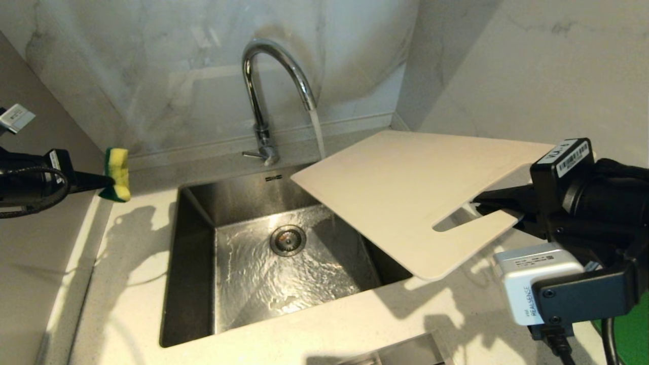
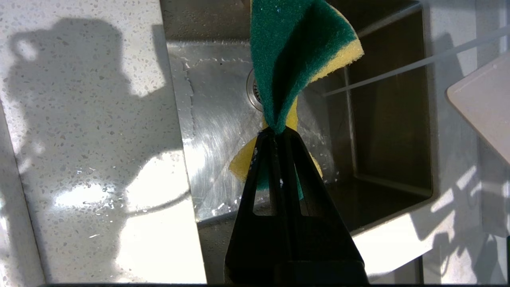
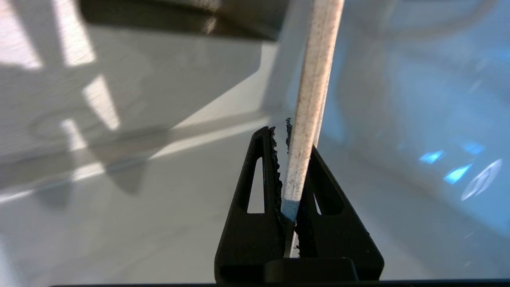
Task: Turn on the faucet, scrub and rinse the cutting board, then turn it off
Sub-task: Pick up the cutting board
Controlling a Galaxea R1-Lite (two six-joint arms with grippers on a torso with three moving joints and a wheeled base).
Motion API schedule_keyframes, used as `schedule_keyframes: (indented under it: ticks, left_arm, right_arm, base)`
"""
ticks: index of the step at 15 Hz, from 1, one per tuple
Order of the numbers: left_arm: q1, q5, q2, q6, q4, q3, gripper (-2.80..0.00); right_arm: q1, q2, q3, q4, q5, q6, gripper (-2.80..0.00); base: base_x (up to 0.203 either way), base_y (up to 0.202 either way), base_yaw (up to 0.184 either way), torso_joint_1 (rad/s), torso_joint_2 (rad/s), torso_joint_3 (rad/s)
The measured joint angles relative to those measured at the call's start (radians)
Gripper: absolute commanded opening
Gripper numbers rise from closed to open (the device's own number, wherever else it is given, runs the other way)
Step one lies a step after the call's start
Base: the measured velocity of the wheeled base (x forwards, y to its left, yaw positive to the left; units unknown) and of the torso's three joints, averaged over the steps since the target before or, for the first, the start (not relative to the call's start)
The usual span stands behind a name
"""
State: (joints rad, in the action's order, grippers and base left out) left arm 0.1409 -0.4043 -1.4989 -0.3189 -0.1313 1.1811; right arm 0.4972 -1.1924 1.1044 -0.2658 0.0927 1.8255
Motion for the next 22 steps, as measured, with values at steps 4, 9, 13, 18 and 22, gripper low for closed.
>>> schedule_keyframes:
  ticks: [4, 9, 13, 18, 22]
  left_arm:
    - [0.0, 0.0, 0.002, 0.001, 0.0, 0.0, -2.8]
    - [-0.001, 0.0, 0.006, 0.0, 0.0, 0.0, -2.8]
    - [-0.001, 0.0, 0.007, 0.0, 0.0, 0.0, -2.8]
    - [-0.001, 0.0, 0.014, -0.001, -0.01, 0.002, -2.8]
    - [-0.001, -0.001, 0.016, -0.001, -0.013, 0.004, -2.8]
  right_arm:
    - [0.001, -0.04, 0.029, 0.002, -0.1, 0.024, -2.8]
    - [0.0, -0.043, 0.029, -0.003, -0.151, 0.039, -2.8]
    - [0.001, -0.043, 0.021, -0.005, -0.25, 0.064, -2.8]
    - [0.001, -0.043, -0.004, -0.026, -0.348, 0.154, -2.8]
    - [0.001, -0.053, -0.008, -0.026, -0.433, 0.193, -2.8]
  base:
    - [0.0, 0.0, 0.0, 0.0, 0.0, 0.0]
    - [0.0, 0.0, 0.0, 0.0, 0.0, 0.0]
    - [0.0, 0.0, 0.0, 0.0, 0.0, 0.0]
    - [0.0, 0.0, 0.0, 0.0, 0.0, 0.0]
    - [0.0, 0.0, 0.0, 0.0, 0.0, 0.0]
